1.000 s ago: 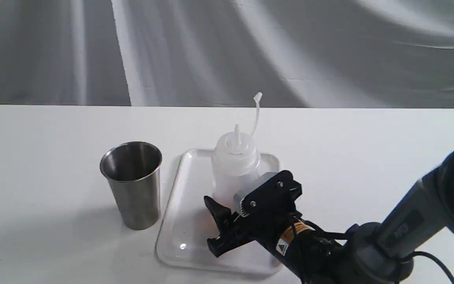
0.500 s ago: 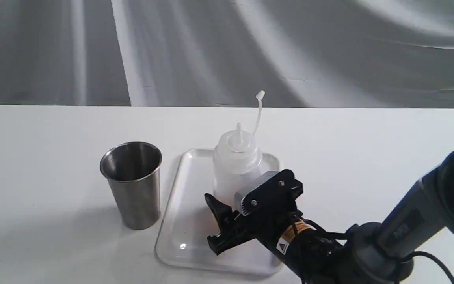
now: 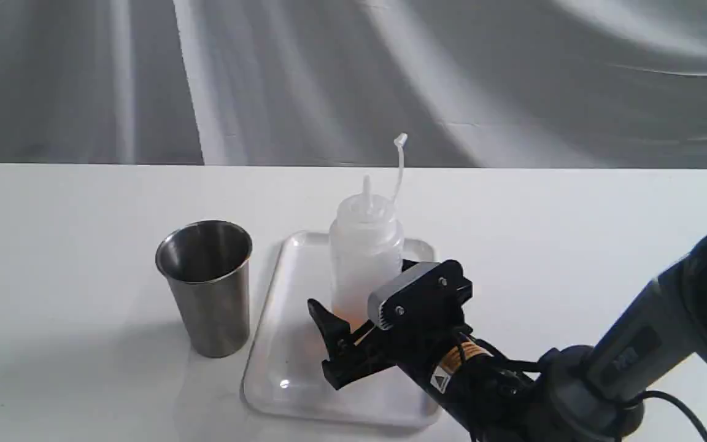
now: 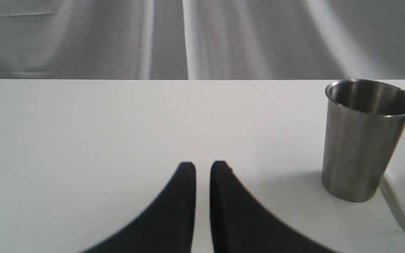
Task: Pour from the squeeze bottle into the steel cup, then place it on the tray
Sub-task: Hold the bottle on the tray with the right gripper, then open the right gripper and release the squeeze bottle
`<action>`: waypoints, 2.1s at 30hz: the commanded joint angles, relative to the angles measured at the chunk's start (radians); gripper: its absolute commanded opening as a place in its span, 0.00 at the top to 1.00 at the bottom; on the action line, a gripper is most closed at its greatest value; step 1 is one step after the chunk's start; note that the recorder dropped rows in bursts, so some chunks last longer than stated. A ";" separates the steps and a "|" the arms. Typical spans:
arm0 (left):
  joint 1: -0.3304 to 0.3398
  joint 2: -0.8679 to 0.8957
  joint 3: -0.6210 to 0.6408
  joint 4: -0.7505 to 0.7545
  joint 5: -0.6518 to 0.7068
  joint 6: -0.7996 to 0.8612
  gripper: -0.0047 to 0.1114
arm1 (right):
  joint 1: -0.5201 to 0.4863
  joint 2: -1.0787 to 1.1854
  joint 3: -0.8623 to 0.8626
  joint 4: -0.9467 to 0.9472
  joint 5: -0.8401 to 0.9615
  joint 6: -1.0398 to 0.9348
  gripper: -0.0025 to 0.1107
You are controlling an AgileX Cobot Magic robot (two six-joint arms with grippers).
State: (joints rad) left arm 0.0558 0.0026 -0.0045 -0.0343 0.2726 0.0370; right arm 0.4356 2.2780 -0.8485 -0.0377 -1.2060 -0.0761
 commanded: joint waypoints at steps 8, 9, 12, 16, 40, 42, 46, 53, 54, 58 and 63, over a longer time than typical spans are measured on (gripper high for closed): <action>-0.002 -0.003 0.004 0.000 -0.007 -0.001 0.89 | -0.008 -0.005 -0.003 -0.002 -0.008 0.013 0.19; -0.002 -0.003 0.004 0.000 -0.007 -0.001 0.89 | -0.008 -0.005 -0.003 -0.002 -0.008 0.013 0.19; -0.002 -0.003 0.004 0.000 -0.007 -0.001 0.89 | -0.008 -0.005 -0.003 -0.002 -0.008 0.013 0.19; -0.002 -0.003 0.004 0.000 -0.007 -0.005 0.89 | -0.008 -0.005 -0.003 -0.002 -0.011 0.013 0.19; -0.002 -0.003 0.004 0.000 -0.007 -0.003 0.89 | -0.008 -0.010 0.034 -0.003 -0.015 0.052 0.05; -0.002 -0.003 0.004 0.000 -0.007 -0.003 0.89 | -0.008 -0.027 0.050 -0.003 -0.015 0.082 0.05; -0.002 -0.003 0.004 0.000 -0.007 -0.003 0.89 | -0.008 -0.072 0.089 0.002 -0.015 0.082 0.05; -0.002 -0.003 0.004 0.000 -0.007 -0.001 0.89 | -0.008 -0.144 0.166 0.016 -0.015 0.076 0.05; -0.002 -0.003 0.004 0.000 -0.007 -0.001 0.89 | -0.008 -0.159 0.182 0.024 -0.015 0.076 0.05; -0.002 -0.003 0.004 0.000 -0.007 -0.001 0.89 | -0.008 -0.212 0.250 0.038 -0.015 0.046 0.05; -0.002 -0.003 0.004 0.000 -0.007 -0.001 0.89 | -0.006 -0.303 0.345 0.046 -0.015 0.044 0.05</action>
State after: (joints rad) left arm 0.0558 0.0026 -0.0045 -0.0343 0.2726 0.0370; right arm 0.4339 2.0058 -0.5292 0.0000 -1.2101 -0.0229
